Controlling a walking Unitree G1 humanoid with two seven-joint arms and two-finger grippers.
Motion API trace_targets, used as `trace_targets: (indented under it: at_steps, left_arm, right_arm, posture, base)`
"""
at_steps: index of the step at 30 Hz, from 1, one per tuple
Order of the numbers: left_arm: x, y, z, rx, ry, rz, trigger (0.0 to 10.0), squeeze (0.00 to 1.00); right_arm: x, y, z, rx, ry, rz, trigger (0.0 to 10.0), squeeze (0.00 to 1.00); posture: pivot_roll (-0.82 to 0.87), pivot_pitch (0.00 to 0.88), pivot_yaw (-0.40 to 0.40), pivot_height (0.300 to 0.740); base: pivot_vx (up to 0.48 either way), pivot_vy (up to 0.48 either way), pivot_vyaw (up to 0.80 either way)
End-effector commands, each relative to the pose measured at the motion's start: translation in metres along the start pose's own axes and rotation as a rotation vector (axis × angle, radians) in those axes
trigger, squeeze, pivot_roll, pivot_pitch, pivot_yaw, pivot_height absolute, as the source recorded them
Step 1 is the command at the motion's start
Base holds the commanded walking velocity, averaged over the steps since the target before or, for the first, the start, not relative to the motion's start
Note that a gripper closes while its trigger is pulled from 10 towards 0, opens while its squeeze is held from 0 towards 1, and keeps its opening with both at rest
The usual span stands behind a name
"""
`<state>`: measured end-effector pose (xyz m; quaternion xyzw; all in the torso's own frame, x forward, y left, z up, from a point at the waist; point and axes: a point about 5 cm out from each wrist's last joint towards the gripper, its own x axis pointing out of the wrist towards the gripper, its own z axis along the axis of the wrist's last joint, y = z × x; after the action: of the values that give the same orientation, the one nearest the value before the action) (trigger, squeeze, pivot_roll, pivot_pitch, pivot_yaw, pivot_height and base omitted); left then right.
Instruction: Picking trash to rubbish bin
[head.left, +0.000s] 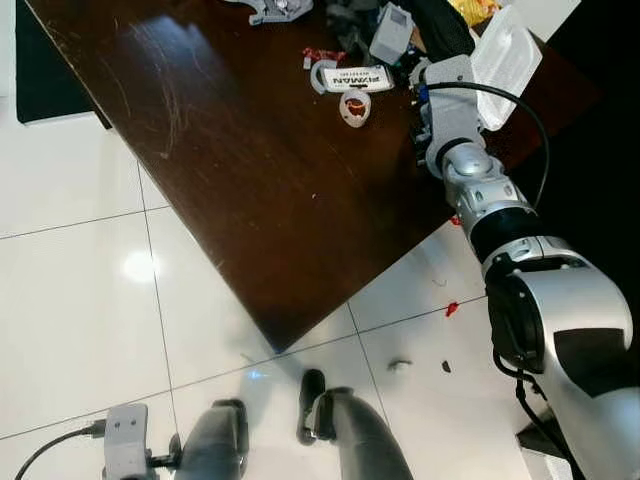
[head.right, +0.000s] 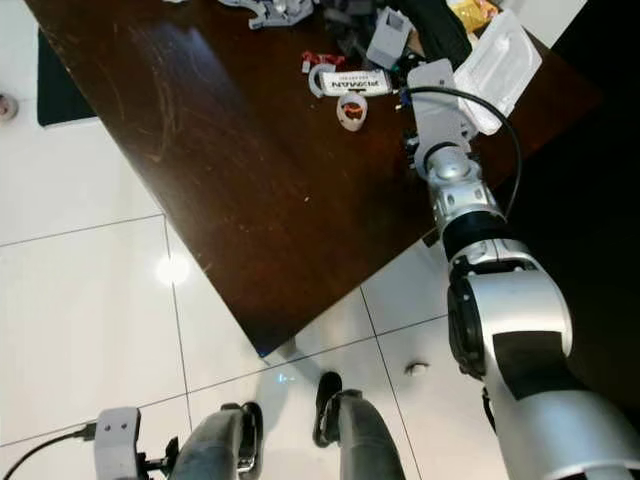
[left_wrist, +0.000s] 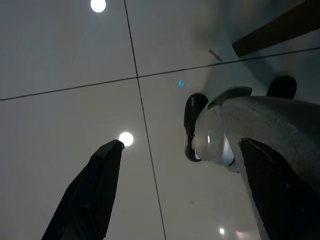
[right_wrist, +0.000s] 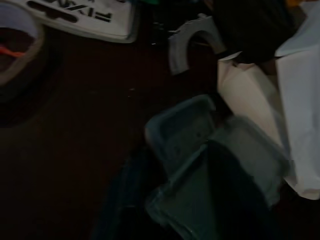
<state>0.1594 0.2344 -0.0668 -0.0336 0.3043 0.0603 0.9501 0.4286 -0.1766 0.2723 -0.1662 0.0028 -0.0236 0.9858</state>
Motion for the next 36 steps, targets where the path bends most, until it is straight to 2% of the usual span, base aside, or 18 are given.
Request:
trace_targets:
  at_steps: [1, 5, 12, 14, 15, 16, 17, 18, 19, 20, 21, 23, 27, 29, 30, 32, 35, 36]
  left_arm:
    - [-0.01, 0.002, -0.02, -0.019, 0.078, 0.017, 10.0, 0.0]
    - [-0.009, 0.001, -0.02, -0.022, 0.082, 0.018, 10.0, 0.0]
    - [-0.003, -0.005, -0.016, -0.047, 0.081, 0.024, 10.0, 0.0]
    - [0.0, -0.008, -0.012, -0.059, 0.073, 0.026, 10.0, 0.0]
    - [0.0, -0.008, -0.012, -0.059, 0.073, 0.026, 10.0, 0.0]
    - [0.002, -0.009, -0.01, -0.063, 0.069, 0.026, 10.0, 0.0]
    - [0.004, -0.011, -0.007, -0.069, 0.061, 0.026, 10.0, 0.0]
    - [0.004, -0.011, -0.007, -0.069, 0.061, 0.026, 10.0, 0.0]
    - [0.007, -0.013, -0.003, -0.077, 0.047, 0.023, 10.0, 0.0]
    - [0.007, -0.013, -0.003, -0.077, 0.047, 0.023, 10.0, 0.0]
    - [0.009, -0.015, 0.0, -0.082, 0.039, 0.02, 10.0, 0.0]
    - [0.01, -0.016, 0.001, -0.088, 0.034, 0.014, 10.0, 0.0]
    - [0.017, -0.027, 0.015, -0.11, -0.023, -0.068, 10.0, 0.0]
    - [0.018, -0.028, 0.018, -0.114, -0.032, -0.077, 10.0, 0.0]
    - [0.02, -0.03, 0.024, -0.115, -0.055, -0.096, 10.0, 0.0]
    - [0.022, -0.031, 0.028, -0.115, -0.07, -0.108, 10.0, 0.0]
    - [0.029, -0.034, 0.052, -0.113, -0.167, -0.151, 10.0, 0.0]
    - [0.031, -0.034, 0.06, -0.114, -0.201, -0.164, 10.0, 0.0]
  right_arm:
    - [-0.003, 0.003, -0.032, 0.016, 0.129, 0.016, 0.0, 0.0]
    - [-0.003, 0.001, -0.032, 0.027, 0.129, 0.015, 0.0, 0.0]
    - [-0.001, 0.006, -0.014, 0.106, 0.027, 0.078, 0.0, 0.0]
    - [-0.001, 0.014, 0.002, 0.207, -0.053, 0.16, 0.0, 0.0]
    - [-0.001, 0.014, 0.002, 0.207, -0.053, 0.16, 0.0, 0.0]
    - [-0.001, 0.017, 0.008, 0.251, -0.082, 0.194, 0.0, 0.0]
    - [-0.002, 0.023, 0.017, 0.328, -0.128, 0.267, 0.0, 0.0]
    - [-0.002, 0.023, 0.017, 0.328, -0.128, 0.267, 0.0, 0.0]
    - [-0.004, 0.029, 0.028, 0.43, -0.193, 0.372, 0.0, 0.0]
    - [-0.004, 0.029, 0.028, 0.43, -0.193, 0.372, 0.0, 0.0]
    - [-0.005, 0.032, 0.033, 0.48, -0.225, 0.425, 0.0, 0.0]
    - [-0.006, 0.033, 0.035, 0.519, -0.248, 0.463, 0.0, 0.0]
    - [-0.012, 0.033, 0.042, 0.756, -0.357, 0.623, 0.0, 0.0]
    - [-0.013, 0.033, 0.043, 0.778, -0.369, 0.636, 0.0, 0.0]
    - [-0.014, 0.033, 0.043, 0.823, -0.387, 0.656, 1.1, 0.0]
    - [-0.014, 0.033, 0.042, 0.855, -0.402, 0.671, 1.1, 0.0]
    - [-0.017, 0.035, 0.042, 1.025, -0.455, 0.725, 1.0, 0.0]
    - [-0.018, 0.036, 0.041, 1.076, -0.464, 0.739, 1.3, 0.0]
  posture:
    - [0.23, 0.402, -0.12, 0.74]
    - [0.22, 0.389, -0.125, 0.74]
    - [0.2, 0.345, -0.148, 0.74]
    - [0.2, 0.318, -0.162, 0.74]
    - [0.2, 0.318, -0.162, 0.74]
    - [0.2, 0.315, -0.163, 0.74]
    - [0.2, 0.302, -0.165, 0.74]
    - [0.2, 0.302, -0.165, 0.74]
    - [0.21, 0.294, -0.165, 0.74]
    - [0.21, 0.294, -0.165, 0.74]
    - [0.21, 0.284, -0.162, 0.74]
    - [0.21, 0.284, -0.162, 0.74]
    - [0.23, 0.25, -0.146, 0.74]
    - [0.23, 0.25, -0.146, 0.74]
    - [0.24, 0.233, -0.138, 0.74]
    - [0.24, 0.233, -0.138, 0.74]
    - [0.26, 0.212, -0.13, 0.74]
    - [0.27, 0.204, -0.129, 0.74]
  base:
    - [0.0, 0.0, 0.0]
    - [0.0, 0.0, 0.0]
    - [0.0, 0.0, 0.0]
    - [0.0, 0.0, 0.0]
    - [0.0, 0.0, 0.0]
    - [0.0, 0.0, 0.0]
    - [0.0, 0.0, 0.0]
    - [0.0, 0.0, 0.0]
    - [0.0, 0.0, 0.0]
    - [0.0, 0.0, 0.0]
    - [0.0, 0.0, 0.0]
    - [0.0, 0.0, 0.0]
    - [0.0, 0.0, 0.0]
    - [0.0, 0.0, 0.0]
    - [0.0, 0.0, 0.0]
    - [0.0, 0.0, 0.0]
    - [0.0, 0.0, 0.0]
    - [0.0, 0.0, 0.0]
